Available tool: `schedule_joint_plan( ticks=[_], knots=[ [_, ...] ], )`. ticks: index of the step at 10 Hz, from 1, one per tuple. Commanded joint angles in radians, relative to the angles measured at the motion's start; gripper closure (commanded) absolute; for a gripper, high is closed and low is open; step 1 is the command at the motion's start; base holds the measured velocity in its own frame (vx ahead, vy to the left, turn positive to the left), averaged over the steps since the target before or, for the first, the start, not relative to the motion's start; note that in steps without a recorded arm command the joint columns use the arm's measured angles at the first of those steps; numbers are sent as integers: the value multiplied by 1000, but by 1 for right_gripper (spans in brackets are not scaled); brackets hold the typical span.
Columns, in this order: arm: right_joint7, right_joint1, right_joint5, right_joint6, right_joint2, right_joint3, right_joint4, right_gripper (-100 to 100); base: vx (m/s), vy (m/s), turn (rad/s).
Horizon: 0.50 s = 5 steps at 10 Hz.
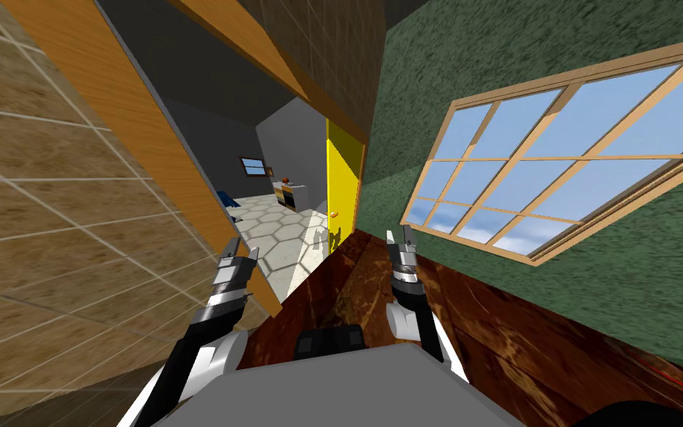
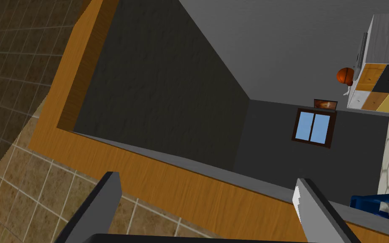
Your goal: Push the door open
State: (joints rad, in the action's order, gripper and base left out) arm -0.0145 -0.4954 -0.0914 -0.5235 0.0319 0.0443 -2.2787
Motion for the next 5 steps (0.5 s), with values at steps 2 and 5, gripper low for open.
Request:
schedule_joint_plan(
  ticks=[2, 5],
  knots=[
    [-1, 22, 1, -9, -20, 1, 53, -100, 121, -47, 105],
    [-1, 46, 3, -19, -39, 2, 111, -100, 87, -50, 76]
  ],
)
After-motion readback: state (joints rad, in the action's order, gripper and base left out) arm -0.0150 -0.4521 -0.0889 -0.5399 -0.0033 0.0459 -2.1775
